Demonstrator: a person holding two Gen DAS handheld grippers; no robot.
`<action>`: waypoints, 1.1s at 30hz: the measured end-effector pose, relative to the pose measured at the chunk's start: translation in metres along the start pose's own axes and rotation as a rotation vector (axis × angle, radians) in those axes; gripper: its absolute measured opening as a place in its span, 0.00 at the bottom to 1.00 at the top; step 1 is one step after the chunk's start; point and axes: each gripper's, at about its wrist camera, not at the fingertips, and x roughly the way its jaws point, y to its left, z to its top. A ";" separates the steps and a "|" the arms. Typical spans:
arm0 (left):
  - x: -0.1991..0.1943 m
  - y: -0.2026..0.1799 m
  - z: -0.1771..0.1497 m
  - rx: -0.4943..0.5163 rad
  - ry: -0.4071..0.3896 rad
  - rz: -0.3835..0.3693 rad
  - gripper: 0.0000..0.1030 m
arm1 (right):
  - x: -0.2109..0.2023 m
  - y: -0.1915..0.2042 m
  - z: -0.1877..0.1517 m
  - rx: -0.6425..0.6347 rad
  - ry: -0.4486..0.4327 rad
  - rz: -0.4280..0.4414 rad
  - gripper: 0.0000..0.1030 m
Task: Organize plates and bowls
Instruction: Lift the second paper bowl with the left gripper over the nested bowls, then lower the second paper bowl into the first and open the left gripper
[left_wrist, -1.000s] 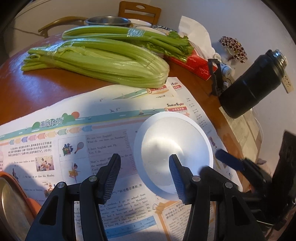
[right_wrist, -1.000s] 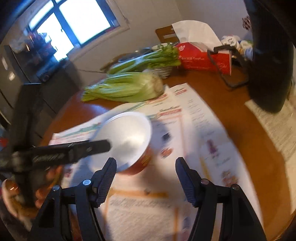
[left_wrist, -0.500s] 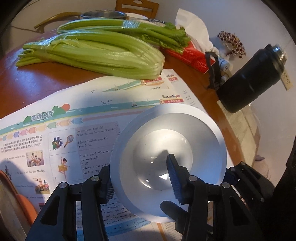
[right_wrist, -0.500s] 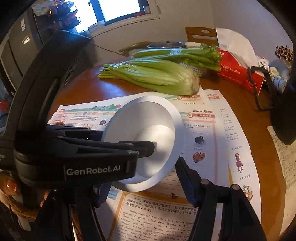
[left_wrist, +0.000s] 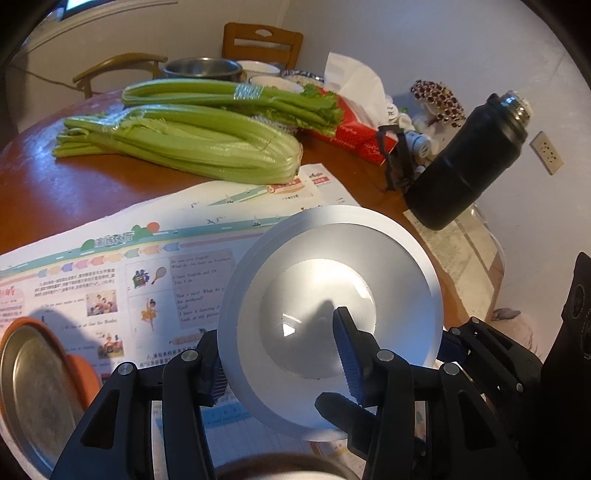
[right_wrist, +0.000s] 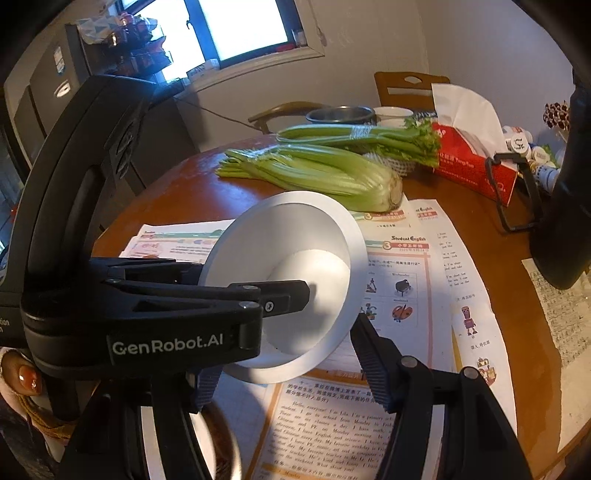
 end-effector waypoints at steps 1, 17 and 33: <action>-0.005 -0.001 -0.002 0.000 -0.007 0.002 0.49 | -0.002 0.002 0.000 -0.004 -0.006 0.000 0.64; -0.079 -0.010 -0.040 0.014 -0.110 0.019 0.50 | -0.057 0.048 -0.015 -0.071 -0.090 0.026 0.64; -0.123 -0.018 -0.087 -0.014 -0.142 0.053 0.54 | -0.098 0.079 -0.043 -0.114 -0.129 0.091 0.64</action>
